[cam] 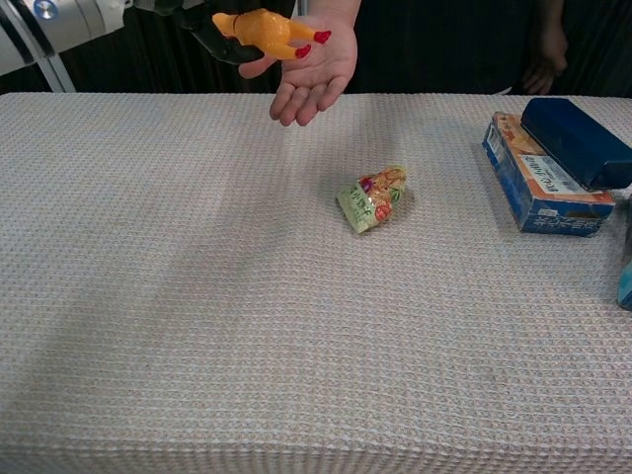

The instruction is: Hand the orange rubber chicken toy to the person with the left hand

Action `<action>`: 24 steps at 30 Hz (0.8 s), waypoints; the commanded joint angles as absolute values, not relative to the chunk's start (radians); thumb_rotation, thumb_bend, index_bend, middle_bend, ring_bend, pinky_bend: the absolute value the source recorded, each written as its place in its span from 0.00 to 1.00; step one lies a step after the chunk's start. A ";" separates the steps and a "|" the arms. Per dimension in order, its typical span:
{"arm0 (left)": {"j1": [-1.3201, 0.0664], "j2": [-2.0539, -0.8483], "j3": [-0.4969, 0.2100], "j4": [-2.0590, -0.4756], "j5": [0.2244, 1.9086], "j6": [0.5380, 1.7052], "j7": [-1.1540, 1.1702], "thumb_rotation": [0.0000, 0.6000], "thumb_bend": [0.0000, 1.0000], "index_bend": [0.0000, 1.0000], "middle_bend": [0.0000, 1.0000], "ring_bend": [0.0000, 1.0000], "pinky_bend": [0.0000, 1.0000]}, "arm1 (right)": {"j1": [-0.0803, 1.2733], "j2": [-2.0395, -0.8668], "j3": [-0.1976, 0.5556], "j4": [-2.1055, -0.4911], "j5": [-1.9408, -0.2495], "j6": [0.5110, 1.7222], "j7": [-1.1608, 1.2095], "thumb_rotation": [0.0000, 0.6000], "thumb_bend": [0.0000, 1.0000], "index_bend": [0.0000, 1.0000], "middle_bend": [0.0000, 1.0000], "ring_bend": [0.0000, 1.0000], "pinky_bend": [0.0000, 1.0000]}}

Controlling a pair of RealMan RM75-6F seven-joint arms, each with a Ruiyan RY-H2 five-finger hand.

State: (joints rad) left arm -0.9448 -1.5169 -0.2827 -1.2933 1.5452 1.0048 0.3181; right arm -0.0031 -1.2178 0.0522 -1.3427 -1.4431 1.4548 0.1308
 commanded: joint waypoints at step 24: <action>-0.771 -1.338 -0.227 -1.526 1.377 1.178 0.464 1.00 0.09 0.00 0.00 0.04 0.21 | -0.007 -1.216 0.055 -1.349 -1.469 1.489 0.143 1.00 0.17 0.00 0.00 0.00 0.00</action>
State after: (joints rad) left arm -0.8828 -1.4420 -0.2617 -1.3856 1.4096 1.0828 0.4217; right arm -0.0067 -1.2178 0.0560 -1.3465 -1.4666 1.4861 0.1441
